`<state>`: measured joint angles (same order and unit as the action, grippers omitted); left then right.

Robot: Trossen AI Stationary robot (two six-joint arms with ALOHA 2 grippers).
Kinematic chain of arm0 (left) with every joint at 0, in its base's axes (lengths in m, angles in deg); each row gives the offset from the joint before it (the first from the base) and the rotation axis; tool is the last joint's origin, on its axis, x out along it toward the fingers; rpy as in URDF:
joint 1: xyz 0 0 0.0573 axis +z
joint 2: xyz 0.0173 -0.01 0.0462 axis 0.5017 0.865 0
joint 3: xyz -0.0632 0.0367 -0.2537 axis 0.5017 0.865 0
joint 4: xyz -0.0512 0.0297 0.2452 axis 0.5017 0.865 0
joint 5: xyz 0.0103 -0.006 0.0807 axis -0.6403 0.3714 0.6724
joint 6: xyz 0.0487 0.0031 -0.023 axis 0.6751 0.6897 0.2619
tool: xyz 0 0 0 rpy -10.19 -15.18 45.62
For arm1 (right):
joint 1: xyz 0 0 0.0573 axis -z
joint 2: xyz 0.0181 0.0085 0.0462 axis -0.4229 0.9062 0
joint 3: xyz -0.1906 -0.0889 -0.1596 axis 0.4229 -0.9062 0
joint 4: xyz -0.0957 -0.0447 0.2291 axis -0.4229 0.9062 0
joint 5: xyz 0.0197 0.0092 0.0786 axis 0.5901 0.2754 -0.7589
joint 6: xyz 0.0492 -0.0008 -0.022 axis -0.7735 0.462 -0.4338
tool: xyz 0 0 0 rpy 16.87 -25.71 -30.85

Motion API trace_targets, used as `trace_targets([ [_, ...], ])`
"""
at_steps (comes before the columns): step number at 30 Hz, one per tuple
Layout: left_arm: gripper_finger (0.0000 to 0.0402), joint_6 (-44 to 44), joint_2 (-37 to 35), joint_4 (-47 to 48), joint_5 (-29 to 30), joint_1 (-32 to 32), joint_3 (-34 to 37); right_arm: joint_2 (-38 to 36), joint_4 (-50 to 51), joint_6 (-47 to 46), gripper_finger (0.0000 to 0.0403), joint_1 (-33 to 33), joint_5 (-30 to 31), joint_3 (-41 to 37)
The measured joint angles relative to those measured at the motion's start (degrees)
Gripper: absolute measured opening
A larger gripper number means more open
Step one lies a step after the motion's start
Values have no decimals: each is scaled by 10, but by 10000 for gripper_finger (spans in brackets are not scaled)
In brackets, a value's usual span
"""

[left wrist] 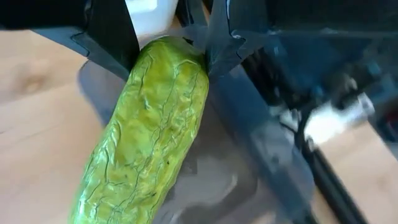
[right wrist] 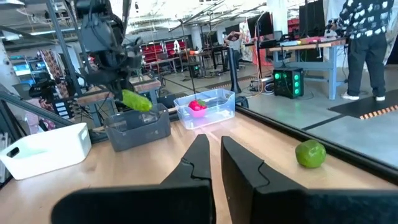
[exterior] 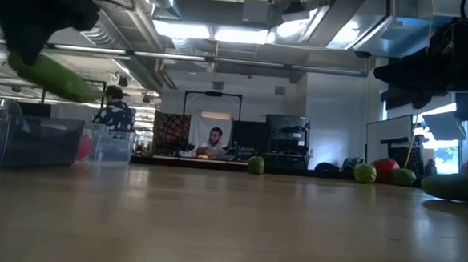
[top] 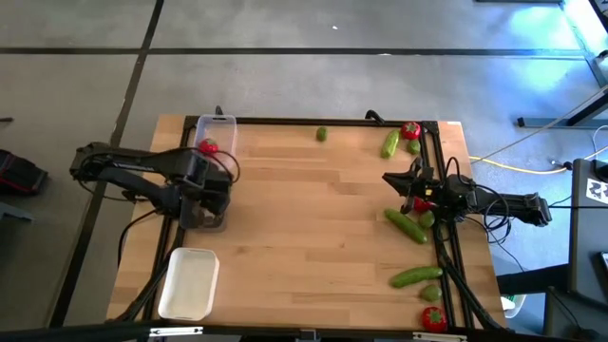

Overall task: Sort produce into baskets
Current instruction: Put the top left bitter melon into the black bin, then put the top right bitter melon into the black bin

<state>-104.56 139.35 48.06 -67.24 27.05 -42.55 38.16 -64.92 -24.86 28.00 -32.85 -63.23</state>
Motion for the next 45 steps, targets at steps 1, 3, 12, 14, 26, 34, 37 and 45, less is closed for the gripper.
trace_targets([
  [1, 157, -11, -2, 0, -10, -5, 10, 0, 2, -8, 19, 0, 0, 0],
  [3, 157, -29, -2, -1, -17, -14, 31, 0, 3, -16, 19, 0, -1, 0],
  [12, 162, -34, -2, -70, 1, -9, 119, 0, 6, -25, 19, 0, -11, 0],
  [14, 169, -21, -1, -90, 2, -5, 136, 0, 6, -24, 19, 0, -11, 0],
  [26, 184, -31, 1, -111, 8, 5, 151, 0, 9, -24, 19, 0, -14, 0],
  [34, 229, -46, 1, -121, 13, 5, 149, 0, 10, -24, 19, 0, -13, 0],
  [37, 245, -40, 1, -125, 12, 5, 148, 0, 10, -24, 19, 0, -13, 0],
  [45, 244, 48, 1, -137, 24, 5, 126, 0, 10, -24, 19, 0, -10, 0],
])
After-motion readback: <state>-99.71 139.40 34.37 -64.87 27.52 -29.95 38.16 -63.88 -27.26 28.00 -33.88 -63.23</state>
